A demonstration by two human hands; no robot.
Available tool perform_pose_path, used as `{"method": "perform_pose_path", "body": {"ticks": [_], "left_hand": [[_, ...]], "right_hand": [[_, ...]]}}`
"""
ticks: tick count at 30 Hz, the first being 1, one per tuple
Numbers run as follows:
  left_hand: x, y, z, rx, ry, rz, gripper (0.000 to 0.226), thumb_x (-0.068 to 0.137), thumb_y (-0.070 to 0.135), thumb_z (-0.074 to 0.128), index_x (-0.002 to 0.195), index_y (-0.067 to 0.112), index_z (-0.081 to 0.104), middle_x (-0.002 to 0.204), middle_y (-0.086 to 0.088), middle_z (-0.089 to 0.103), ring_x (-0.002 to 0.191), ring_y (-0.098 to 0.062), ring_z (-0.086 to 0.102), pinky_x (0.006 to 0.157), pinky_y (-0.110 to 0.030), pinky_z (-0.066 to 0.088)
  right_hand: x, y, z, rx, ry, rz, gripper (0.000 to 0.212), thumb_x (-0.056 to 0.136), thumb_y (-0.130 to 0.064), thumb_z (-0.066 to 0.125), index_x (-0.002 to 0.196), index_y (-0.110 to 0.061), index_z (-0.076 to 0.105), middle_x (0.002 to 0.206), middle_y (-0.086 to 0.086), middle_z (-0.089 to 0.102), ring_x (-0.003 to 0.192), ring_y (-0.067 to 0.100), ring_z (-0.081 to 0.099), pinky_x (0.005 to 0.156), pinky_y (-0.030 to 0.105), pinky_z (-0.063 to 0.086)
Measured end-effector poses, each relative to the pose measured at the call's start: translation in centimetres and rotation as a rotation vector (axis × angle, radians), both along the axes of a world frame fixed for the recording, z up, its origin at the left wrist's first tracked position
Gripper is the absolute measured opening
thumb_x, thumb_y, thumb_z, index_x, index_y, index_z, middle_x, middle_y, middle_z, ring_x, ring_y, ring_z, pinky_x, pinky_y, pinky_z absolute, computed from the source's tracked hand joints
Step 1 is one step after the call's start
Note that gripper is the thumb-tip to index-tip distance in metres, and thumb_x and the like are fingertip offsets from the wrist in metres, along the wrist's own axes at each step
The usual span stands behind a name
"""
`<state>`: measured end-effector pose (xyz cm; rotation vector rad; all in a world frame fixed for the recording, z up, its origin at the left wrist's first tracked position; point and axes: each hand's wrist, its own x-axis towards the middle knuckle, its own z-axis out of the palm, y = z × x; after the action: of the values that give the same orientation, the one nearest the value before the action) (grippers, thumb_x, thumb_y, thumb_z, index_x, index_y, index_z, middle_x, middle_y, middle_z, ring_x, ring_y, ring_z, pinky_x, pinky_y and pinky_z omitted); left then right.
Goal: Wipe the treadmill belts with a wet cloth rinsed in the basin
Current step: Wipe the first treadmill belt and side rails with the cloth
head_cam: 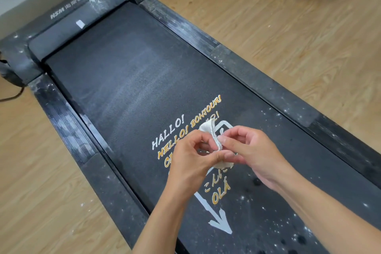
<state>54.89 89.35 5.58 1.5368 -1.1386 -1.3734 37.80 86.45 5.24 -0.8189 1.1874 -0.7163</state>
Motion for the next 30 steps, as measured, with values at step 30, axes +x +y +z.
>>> {"method": "perform_pose_path", "body": {"ticks": [30], "left_hand": [[4.2, -1.4, 1.4, -0.245, -0.31, 0.099, 0.013, 0.106, 0.021, 0.059, 0.097, 0.025, 0.05, 0.081, 0.007, 0.057, 0.069, -0.006, 0.046, 0.067, -0.022, 0.039]], "right_hand": [[-4.5, -2.1, -0.3, -0.463, 0.513, 0.084, 0.027, 0.106, -0.045, 0.055, 0.092, -0.024, 0.045, 0.052, -0.005, 0.04, 0.047, 0.008, 0.03, 0.05, 0.023, 0.025]]}}
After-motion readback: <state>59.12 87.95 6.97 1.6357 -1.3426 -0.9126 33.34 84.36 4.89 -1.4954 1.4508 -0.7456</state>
